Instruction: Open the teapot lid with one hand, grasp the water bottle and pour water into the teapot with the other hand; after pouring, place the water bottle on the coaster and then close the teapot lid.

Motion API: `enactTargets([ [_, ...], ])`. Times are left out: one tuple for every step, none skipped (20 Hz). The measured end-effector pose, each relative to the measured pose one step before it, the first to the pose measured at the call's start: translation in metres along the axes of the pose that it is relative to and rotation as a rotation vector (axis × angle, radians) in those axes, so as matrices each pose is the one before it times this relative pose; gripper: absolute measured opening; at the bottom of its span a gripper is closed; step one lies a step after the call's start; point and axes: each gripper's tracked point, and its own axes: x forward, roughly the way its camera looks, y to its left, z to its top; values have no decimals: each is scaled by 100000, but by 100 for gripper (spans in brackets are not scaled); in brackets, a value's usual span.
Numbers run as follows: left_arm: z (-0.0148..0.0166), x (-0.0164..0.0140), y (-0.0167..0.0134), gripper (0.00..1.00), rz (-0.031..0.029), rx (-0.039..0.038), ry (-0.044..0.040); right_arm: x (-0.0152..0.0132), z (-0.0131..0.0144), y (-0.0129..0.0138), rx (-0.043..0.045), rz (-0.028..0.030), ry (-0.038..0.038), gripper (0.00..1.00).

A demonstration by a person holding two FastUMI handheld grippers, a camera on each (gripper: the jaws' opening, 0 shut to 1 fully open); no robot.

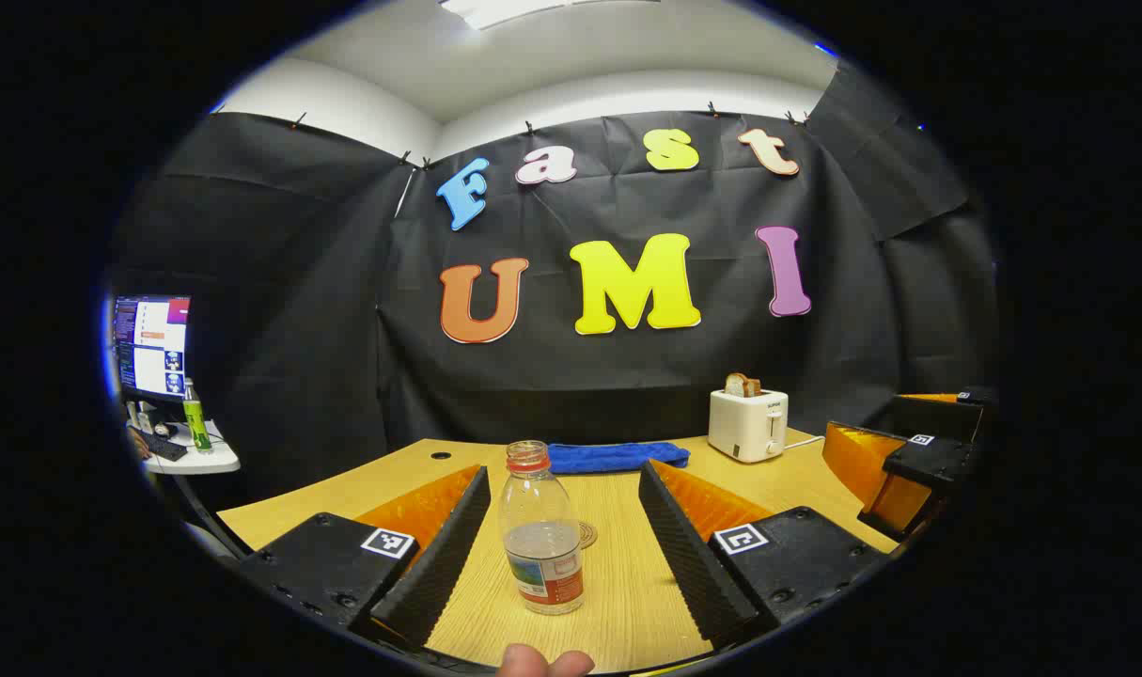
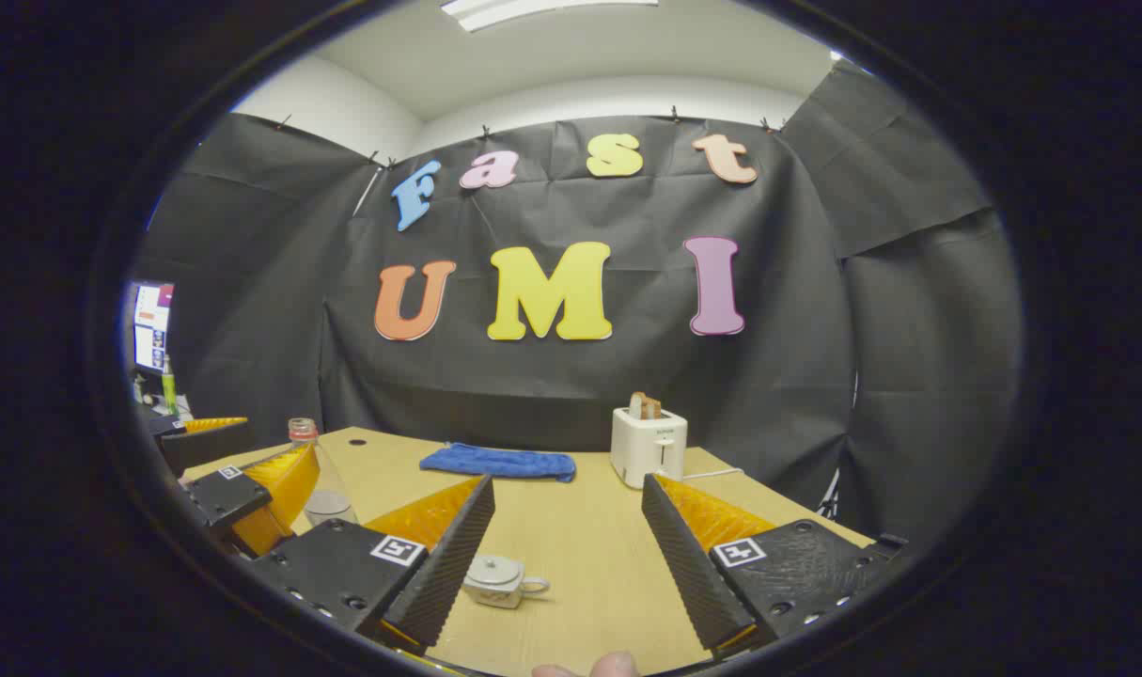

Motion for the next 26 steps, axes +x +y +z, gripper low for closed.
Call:
enactTargets([
  [-114,57,30,100,-215,-61,499,25,-27,100,-68,0,-251,95],
  [-109,1,-13,99,-64,68,483,12,44,-9,-39,-31,-166,95],
  [148,55,14,100,-292,-11,-6,-17,15,20,64,-27,-206,95],
  [60,-117,21,100,-121,-94,-64,-60,170,-93,-5,-159,-253,95],
  [47,-17,-7,99,-62,-33,-146,-94,-1,-22,-508,-328,-403,97],
  [-82,43,-28,99,-68,12,41,-57,204,-93,-670,-346,-561,95],
  [-53,64,-125,99,-125,-12,227,-85,60,59,-397,-60,-383,95],
  [-108,-123,-84,99,-373,-170,551,-7,62,30,-113,38,-166,95],
  [-48,45,-119,99,-442,-156,538,17,-23,-66,-14,85,-44,97],
  [-23,6,-40,99,-274,37,205,43,40,24,15,133,-20,95],
  [69,-31,4,100,-46,332,-132,30,-17,15,-85,-67,189,95],
  [-19,-98,19,99,-76,234,68,0,-200,32,72,71,309,95],
  [-44,-25,12,99,-24,17,130,-7,37,14,182,68,133,95],
  [-54,84,67,99,64,-61,156,-46,17,-36,100,-59,41,95],
  [-93,39,16,100,69,39,136,-38,16,0,18,50,-15,95],
  [70,63,-48,100,-42,158,-96,48,-91,-8,-135,30,33,95],
  [-9,65,62,100,-10,243,75,6,55,-41,-92,-134,-12,95],
  [-155,79,61,99,-207,150,425,32,-101,24,-2,43,72,95],
  [-52,-37,-78,100,-380,-20,-2,74,-89,11,17,67,207,95],
  [-15,53,-21,100,-287,127,224,22,-136,-1,-269,239,272,95],
  [-80,25,-62,100,-14,262,222,135,-179,-20,-537,69,411,95],
  [-87,-22,40,100,-109,229,278,196,-372,-28,-397,251,680,95],
  [4,32,120,100,115,84,166,254,-354,36,-71,273,837,95],
  [-82,70,215,100,554,-90,308,382,-558,80,160,454,1101,95],
  [-200,53,324,100,1157,-123,698,230,-473,84,213,533,995,95],
  [-154,37,173,100,886,-123,603,257,-792,209,148,541,1103,95],
])
